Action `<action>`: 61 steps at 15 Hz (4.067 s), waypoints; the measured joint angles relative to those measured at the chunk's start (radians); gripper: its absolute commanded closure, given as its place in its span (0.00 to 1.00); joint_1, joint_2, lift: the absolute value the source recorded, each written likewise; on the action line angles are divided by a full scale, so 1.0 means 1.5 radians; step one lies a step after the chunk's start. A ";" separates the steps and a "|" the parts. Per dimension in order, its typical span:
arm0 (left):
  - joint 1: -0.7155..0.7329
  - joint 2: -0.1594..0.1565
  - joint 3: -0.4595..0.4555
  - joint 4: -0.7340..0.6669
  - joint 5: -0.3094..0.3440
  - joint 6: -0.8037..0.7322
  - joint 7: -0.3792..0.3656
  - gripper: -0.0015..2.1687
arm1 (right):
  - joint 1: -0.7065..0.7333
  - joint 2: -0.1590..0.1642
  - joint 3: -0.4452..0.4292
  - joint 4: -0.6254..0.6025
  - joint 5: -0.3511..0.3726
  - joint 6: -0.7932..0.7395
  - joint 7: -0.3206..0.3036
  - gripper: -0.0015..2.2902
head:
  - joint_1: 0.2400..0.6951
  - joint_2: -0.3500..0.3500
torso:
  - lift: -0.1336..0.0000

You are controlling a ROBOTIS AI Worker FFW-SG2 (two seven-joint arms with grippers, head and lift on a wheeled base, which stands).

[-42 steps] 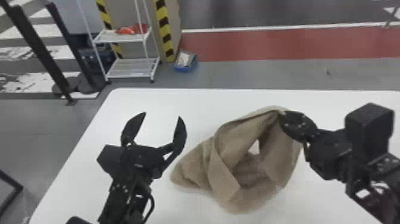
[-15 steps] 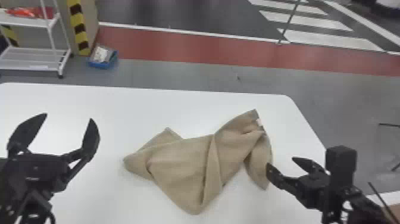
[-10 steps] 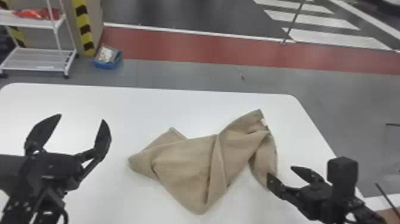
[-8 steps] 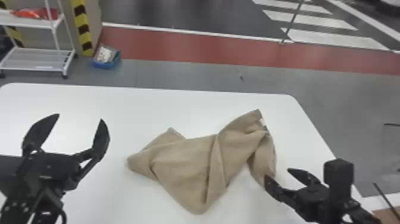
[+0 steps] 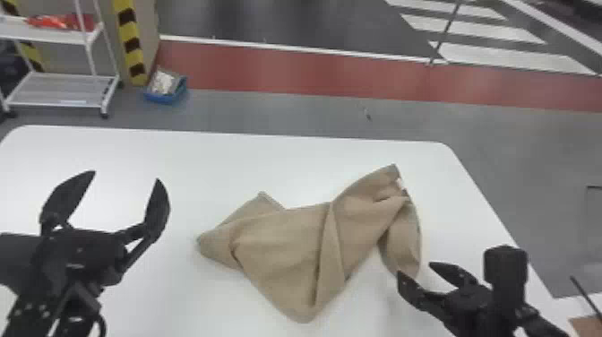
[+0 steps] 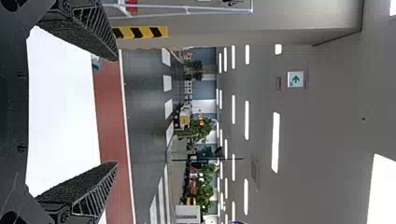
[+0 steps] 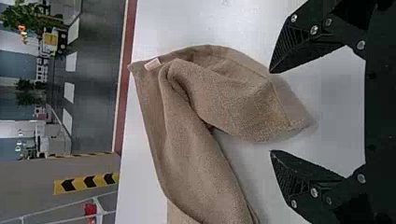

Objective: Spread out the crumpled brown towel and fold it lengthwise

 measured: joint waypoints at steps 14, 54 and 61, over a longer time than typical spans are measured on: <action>0.001 -0.003 0.001 -0.004 -0.003 0.000 0.001 0.05 | -0.026 0.000 0.014 0.012 0.027 0.063 0.020 0.59 | 1.00 0.20 | 0.07; -0.298 -0.096 -0.241 0.285 0.004 0.233 -0.228 0.13 | 0.036 0.026 -0.072 0.014 -0.162 -0.178 -0.096 0.59 | 1.00 0.00 | 0.07; -0.265 -0.078 -0.201 0.215 -0.031 0.334 -0.233 0.47 | 0.027 0.026 -0.062 0.019 -0.155 -0.189 -0.096 0.59 | 1.00 0.00 | 0.07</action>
